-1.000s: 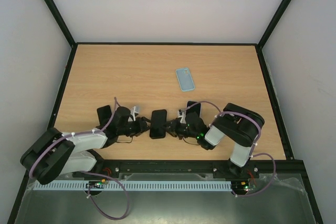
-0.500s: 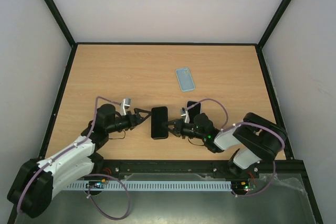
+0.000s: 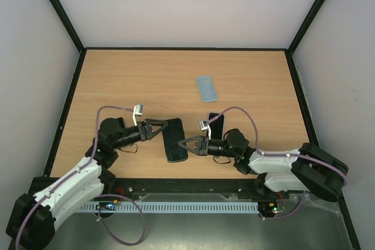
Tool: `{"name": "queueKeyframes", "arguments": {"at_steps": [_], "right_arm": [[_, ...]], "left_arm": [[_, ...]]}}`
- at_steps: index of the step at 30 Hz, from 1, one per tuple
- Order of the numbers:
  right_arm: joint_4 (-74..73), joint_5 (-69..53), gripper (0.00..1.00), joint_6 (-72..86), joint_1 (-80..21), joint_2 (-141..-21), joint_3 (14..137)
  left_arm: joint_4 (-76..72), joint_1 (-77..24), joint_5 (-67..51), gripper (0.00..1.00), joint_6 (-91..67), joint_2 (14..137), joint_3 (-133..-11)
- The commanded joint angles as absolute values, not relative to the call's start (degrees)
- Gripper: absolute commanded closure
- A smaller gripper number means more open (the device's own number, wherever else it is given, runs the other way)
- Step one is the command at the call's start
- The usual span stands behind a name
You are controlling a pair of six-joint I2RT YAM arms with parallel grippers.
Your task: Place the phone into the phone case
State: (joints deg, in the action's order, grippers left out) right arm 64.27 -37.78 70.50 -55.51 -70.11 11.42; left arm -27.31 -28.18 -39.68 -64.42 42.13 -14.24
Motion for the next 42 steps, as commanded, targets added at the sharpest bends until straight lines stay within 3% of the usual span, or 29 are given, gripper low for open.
{"name": "queueKeyframes", "arguments": {"at_steps": [1,13,16,20,23,32,38,42], "right_arm": [[65.86,-39.40,0.95,68.52,-56.86,-67.28,12.09],[67.36,-39.93,0.95,69.18,-57.30,-66.06,11.70],[68.67,-40.31,0.95,70.29,-57.31,-66.01,11.73],[71.71,-40.52,0.95,71.87,-57.32,-66.00,11.79],[73.22,-40.43,0.95,72.69,-57.39,-66.13,11.81],[75.89,-40.61,0.95,73.97,-57.40,-67.30,12.04],[76.17,-40.39,0.94,74.36,-57.52,-68.12,11.91],[76.12,-40.36,0.94,74.28,-57.48,-68.86,11.82]], "left_arm": [[-38.45,-27.77,-41.92,0.29,-70.03,38.49,-11.51],[-44.91,-27.77,-40.87,0.68,-73.35,37.17,-9.85],[-49.59,-27.77,-41.91,0.66,-75.73,38.31,-9.44],[-55.64,-27.77,-42.10,0.54,-78.98,39.13,-8.06],[-57.29,-27.77,-42.19,0.52,-79.94,39.37,-7.66],[-58.35,-27.79,-42.10,0.73,-80.39,39.02,-7.03],[-56.44,-27.78,-41.78,0.97,-79.84,38.71,-7.13],[-49.73,-27.77,-40.95,0.97,-76.97,37.54,-8.28]]}}
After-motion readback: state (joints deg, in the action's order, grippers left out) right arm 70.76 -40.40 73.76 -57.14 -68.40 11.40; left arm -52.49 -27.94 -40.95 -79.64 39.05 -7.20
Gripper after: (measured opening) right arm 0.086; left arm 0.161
